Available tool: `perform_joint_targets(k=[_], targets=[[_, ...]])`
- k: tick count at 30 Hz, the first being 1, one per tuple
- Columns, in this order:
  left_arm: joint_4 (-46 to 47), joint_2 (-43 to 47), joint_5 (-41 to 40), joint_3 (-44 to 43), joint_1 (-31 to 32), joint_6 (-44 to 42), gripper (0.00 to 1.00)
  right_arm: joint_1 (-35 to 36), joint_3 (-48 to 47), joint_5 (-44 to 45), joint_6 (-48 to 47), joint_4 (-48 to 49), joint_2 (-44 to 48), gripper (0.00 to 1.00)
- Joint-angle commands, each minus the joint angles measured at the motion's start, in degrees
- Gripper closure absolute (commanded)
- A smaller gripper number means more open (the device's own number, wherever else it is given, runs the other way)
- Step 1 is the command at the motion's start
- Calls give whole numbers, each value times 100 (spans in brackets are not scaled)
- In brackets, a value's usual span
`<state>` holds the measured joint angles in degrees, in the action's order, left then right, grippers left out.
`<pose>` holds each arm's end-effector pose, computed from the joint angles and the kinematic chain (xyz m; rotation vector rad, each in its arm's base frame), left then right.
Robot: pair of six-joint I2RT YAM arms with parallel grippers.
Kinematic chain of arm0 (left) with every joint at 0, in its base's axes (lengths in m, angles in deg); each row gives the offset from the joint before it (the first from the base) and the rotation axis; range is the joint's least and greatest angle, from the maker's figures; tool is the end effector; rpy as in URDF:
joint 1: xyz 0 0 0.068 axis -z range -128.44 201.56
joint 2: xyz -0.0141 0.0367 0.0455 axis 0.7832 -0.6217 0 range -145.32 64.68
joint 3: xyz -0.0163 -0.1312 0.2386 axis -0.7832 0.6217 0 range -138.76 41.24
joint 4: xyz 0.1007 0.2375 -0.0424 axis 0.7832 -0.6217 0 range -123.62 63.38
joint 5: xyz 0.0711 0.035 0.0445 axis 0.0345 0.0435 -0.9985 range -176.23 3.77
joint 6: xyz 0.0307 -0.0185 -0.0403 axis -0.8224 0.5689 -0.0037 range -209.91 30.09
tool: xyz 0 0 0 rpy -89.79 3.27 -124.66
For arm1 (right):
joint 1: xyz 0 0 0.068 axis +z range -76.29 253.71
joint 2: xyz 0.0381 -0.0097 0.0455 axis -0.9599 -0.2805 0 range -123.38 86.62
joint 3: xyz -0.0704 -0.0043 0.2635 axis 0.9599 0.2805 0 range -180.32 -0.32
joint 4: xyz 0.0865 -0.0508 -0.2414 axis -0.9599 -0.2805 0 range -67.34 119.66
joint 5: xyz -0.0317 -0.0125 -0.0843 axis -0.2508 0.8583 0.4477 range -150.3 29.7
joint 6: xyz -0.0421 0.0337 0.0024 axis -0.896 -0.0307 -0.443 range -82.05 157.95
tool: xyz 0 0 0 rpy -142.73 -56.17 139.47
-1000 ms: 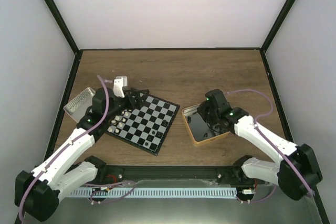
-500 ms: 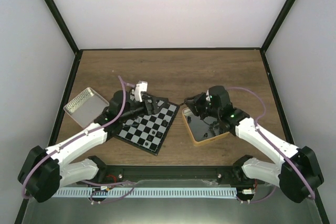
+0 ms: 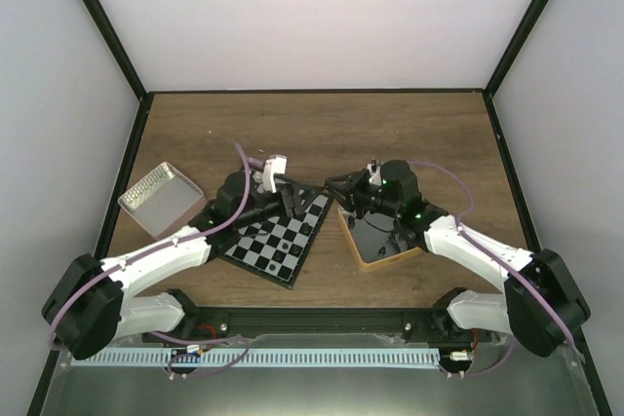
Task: Set up the chess pieces on the board
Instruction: Place the chess piece on the chessboard.
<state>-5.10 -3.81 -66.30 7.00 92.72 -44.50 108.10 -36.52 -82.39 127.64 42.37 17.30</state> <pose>0.1909 -0.1831 0.2471 0.2053 1.9969 -1.3437 0.2112 0.1606 0.2395 0.8083 2.2297 1.6577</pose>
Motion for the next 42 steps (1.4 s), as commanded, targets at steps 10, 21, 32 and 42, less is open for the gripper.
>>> perform_joint_targets(k=[10, 21, 32, 42], targets=[[506, -199, -491, 58, 97, 94, 61, 90, 60, -293, 307, 774, -171, 79], [627, -244, -376, 100, 151, 178, 76, 86, 72, -328, 328, 855, -231, 79], [252, -216, -433, -75, 169, 79, 96, 94, 83, -250, 97, 693, -172, 76], [-3349, -240, -1112, -1330, 166, -1130, 96, -27, -277, 1300, -1582, -1612, 509, 41]])
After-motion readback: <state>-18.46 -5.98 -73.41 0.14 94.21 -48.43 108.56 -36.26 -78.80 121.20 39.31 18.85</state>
